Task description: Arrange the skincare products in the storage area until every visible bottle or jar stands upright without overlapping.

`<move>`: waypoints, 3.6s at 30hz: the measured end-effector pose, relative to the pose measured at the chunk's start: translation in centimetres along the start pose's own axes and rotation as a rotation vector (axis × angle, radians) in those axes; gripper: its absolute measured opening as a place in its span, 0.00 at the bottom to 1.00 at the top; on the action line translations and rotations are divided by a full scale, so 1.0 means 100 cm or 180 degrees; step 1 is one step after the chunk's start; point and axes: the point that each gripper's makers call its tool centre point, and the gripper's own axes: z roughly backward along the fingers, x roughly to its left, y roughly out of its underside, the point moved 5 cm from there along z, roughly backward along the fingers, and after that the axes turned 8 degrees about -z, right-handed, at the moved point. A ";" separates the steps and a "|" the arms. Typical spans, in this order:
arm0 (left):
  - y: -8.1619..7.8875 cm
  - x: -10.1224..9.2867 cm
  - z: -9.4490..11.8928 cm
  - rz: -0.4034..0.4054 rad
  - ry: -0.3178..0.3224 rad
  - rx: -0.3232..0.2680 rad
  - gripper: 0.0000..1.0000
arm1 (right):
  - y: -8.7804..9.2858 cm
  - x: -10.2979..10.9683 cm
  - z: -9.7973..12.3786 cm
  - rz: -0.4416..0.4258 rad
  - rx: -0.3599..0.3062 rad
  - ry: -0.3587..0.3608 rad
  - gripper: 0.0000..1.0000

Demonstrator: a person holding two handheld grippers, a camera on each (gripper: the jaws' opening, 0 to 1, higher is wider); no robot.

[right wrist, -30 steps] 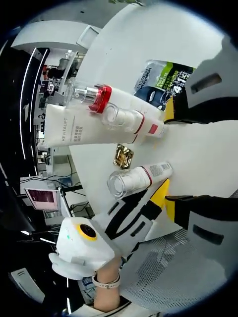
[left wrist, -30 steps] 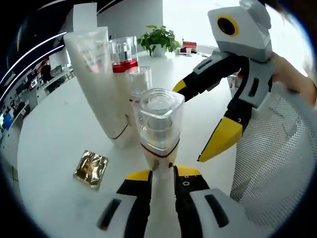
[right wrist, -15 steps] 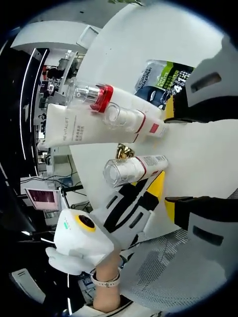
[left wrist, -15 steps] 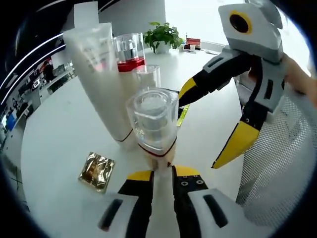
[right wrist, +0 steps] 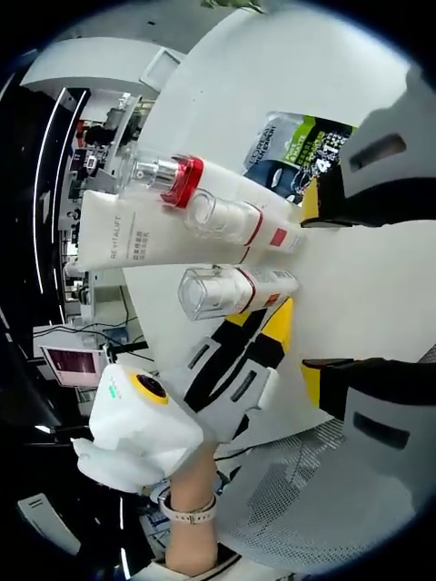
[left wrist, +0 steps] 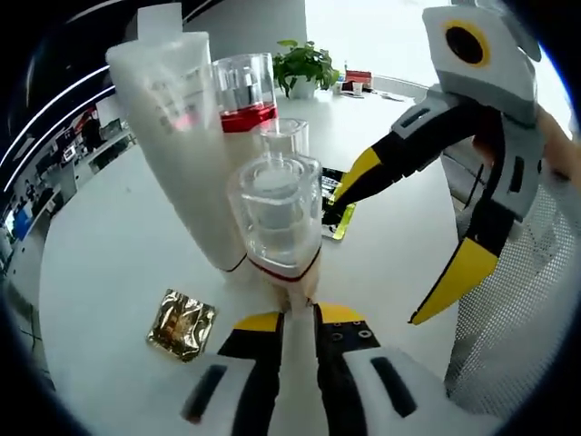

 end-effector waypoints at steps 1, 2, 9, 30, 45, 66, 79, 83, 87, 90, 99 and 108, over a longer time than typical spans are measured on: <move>-0.001 0.002 -0.001 0.0030 -0.0025 0.0001 0.12 | 0.000 0.000 0.000 0.0003 0.0001 0.0001 0.59; -0.001 0.003 -0.001 0.0038 -0.0032 -0.0001 0.11 | 0.000 0.000 0.000 0.0004 0.0000 0.0001 0.58; -0.005 0.004 -0.006 0.0015 -0.0021 -0.0007 0.10 | 0.000 0.001 -0.001 -0.0025 0.0007 -0.0020 0.58; -0.007 0.008 -0.012 -0.0005 -0.0018 -0.0013 0.06 | 0.002 0.002 -0.002 -0.0020 0.0041 -0.0040 0.57; -0.008 0.009 -0.016 -0.0071 0.0004 -0.0023 0.04 | 0.002 0.001 -0.003 -0.0027 0.0050 -0.0035 0.57; -0.008 0.010 -0.019 -0.0131 0.0008 -0.0013 0.03 | -0.002 -0.010 0.002 0.0278 0.0055 0.0283 0.35; -0.009 0.008 -0.018 -0.0179 -0.0009 -0.0041 0.03 | -0.014 -0.041 -0.004 0.0275 0.0077 0.0450 0.21; -0.010 0.012 -0.018 -0.0150 -0.0046 -0.0069 0.04 | -0.013 -0.043 -0.012 0.0291 0.0122 0.0428 0.20; -0.010 0.012 -0.018 -0.0123 -0.0052 -0.0084 0.05 | -0.010 -0.047 -0.019 0.0345 0.0209 0.0422 0.17; -0.010 0.011 -0.018 -0.0109 -0.0053 -0.0082 0.06 | -0.008 -0.046 -0.023 0.0306 0.0241 0.0395 0.18; -0.008 0.011 -0.019 -0.0123 -0.0077 -0.0066 0.09 | -0.006 -0.050 -0.029 0.0257 0.0254 0.0409 0.17; -0.010 0.011 -0.020 -0.0144 -0.0074 -0.0100 0.09 | -0.006 -0.052 -0.030 0.0107 0.0189 0.0394 0.17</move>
